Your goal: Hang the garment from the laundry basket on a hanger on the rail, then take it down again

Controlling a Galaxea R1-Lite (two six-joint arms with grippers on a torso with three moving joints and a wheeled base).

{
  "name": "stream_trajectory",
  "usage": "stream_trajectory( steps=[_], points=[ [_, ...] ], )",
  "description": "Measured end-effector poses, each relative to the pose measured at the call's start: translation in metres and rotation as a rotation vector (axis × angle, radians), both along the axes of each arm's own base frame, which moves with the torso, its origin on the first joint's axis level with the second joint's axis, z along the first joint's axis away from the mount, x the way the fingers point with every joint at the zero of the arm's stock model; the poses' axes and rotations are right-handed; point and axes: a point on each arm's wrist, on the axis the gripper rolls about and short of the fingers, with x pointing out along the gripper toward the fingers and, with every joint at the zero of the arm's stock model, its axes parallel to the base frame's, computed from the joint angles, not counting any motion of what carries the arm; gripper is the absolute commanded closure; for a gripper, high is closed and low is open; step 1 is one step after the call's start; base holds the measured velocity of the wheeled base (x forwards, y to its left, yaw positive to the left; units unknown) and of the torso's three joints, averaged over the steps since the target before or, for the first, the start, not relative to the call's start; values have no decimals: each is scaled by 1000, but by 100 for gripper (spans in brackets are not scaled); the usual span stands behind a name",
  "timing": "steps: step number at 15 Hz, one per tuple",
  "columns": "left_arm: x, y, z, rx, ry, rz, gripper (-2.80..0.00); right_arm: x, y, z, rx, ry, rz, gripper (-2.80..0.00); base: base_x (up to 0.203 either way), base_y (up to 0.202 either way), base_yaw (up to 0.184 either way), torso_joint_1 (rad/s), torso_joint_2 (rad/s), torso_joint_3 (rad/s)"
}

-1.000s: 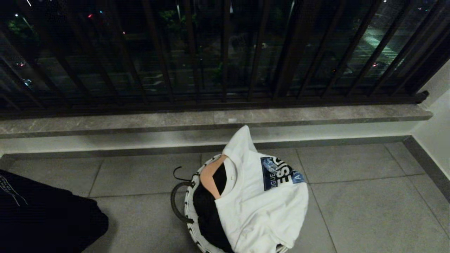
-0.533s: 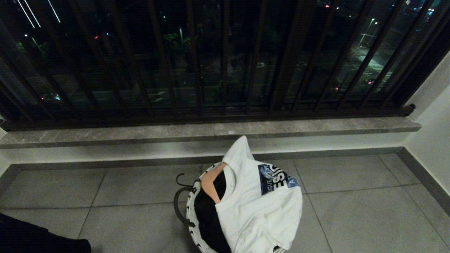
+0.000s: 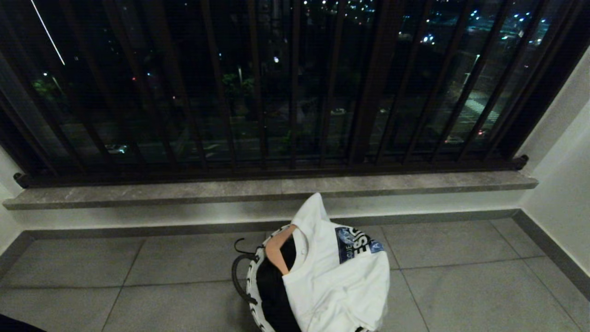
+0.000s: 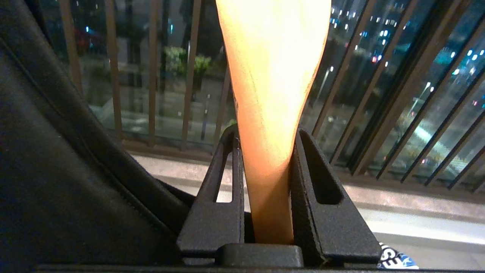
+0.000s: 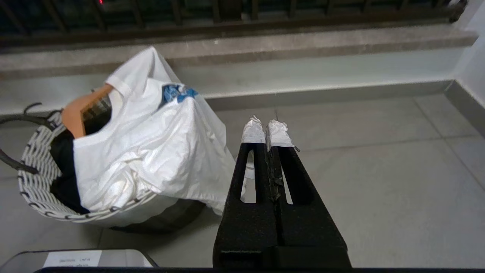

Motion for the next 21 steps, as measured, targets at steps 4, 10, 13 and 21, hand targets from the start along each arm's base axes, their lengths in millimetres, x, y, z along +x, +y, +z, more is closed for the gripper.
stream_trajectory(
  steps=[4,10,13,21],
  points=[
    [-2,0,-1,3,-2,-6,0,0,0,0,0,0,0,0,0,0,0,2,1,156],
    [-4,0,-5,7,-2,-14,0,0,0,0,0,0,0,0,0,0,0,3,0,21],
    [-5,1,-7,7,-2,-12,0,0,0,0,0,0,0,0,0,0,0,0,0,0],
    [5,-1,-8,19,33,-1,0,0,0,0,0,0,0,0,0,0,0,0,0,0]
  ],
)
